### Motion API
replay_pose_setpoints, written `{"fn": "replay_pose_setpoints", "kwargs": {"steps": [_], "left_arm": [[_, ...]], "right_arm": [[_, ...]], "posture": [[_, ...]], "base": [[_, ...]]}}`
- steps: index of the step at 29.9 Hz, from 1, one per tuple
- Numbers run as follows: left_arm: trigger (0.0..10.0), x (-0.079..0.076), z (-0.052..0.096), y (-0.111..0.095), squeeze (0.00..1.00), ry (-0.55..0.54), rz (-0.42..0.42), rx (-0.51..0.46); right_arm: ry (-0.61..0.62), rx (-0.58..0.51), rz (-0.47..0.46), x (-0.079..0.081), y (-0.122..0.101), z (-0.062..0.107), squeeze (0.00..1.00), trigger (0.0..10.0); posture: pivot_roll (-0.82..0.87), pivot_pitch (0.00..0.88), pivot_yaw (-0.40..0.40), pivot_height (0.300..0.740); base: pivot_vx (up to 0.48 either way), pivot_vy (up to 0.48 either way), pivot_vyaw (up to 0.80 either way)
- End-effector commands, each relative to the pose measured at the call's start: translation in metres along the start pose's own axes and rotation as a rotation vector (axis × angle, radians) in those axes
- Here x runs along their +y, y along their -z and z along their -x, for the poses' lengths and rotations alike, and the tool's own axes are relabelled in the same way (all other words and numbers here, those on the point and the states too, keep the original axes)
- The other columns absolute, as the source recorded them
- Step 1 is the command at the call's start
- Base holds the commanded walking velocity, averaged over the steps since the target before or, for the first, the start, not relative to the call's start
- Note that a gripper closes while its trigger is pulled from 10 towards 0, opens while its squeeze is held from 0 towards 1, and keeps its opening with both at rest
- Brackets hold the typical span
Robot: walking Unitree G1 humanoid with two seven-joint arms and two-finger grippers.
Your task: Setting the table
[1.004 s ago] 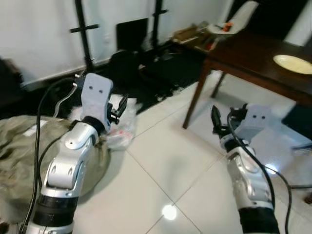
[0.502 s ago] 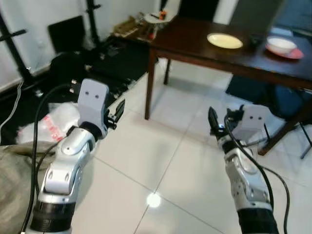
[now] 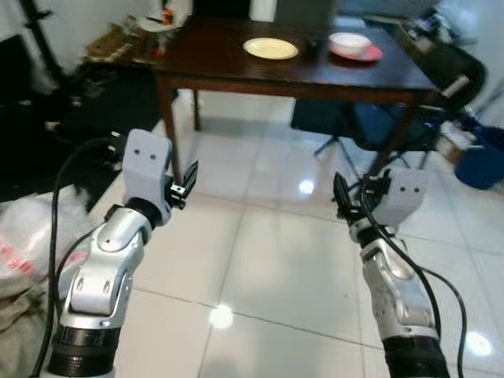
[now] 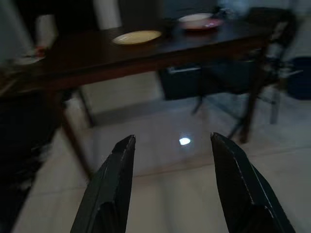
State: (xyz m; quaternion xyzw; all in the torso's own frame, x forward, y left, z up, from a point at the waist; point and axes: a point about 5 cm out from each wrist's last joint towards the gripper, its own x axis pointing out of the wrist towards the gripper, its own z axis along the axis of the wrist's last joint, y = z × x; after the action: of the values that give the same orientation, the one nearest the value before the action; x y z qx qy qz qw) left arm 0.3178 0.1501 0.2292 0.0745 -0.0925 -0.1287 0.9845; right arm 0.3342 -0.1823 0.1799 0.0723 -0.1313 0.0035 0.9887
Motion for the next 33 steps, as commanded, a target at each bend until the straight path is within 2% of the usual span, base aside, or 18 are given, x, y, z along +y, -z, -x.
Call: {"fn": "replay_pose_setpoints", "kwargs": {"steps": [1, 8, 17, 33], "left_arm": [[10.0, 0.002, 0.002, 0.004, 0.0, -0.007, -0.009, 0.012], [10.0, 0.003, 0.001, 0.004, 0.0, -0.036, -0.097, -0.031], [10.0, 0.0, -0.002, 0.001, 0.0, -0.032, -0.082, -0.045], [10.0, 0.0, -0.003, 0.001, 0.0, -0.027, -0.088, -0.06]], "right_arm": [[0.005, 0.013, -0.003, -0.001, 0.003, 0.002, 0.0, 10.0], [-0.048, 0.013, -0.013, 0.008, 0.003, 0.002, 0.0, 10.0], [-0.06, 0.011, -0.018, 0.012, 0.004, 0.002, 0.0, 10.0], [-0.051, 0.01, -0.017, 0.009, 0.004, 0.001, 0.0, 10.0]], "posture": [[0.03, 0.066, 0.021, 0.74], [0.03, 0.065, 0.02, 0.74], [0.03, 0.064, 0.022, 0.74], [0.03, 0.058, 0.025, 0.74]], "base": [[0.0, 0.0, -0.8], [0.119, 0.0, -0.5], [0.48, 0.0, 0.0], [0.48, 0.0, -0.77]]}}
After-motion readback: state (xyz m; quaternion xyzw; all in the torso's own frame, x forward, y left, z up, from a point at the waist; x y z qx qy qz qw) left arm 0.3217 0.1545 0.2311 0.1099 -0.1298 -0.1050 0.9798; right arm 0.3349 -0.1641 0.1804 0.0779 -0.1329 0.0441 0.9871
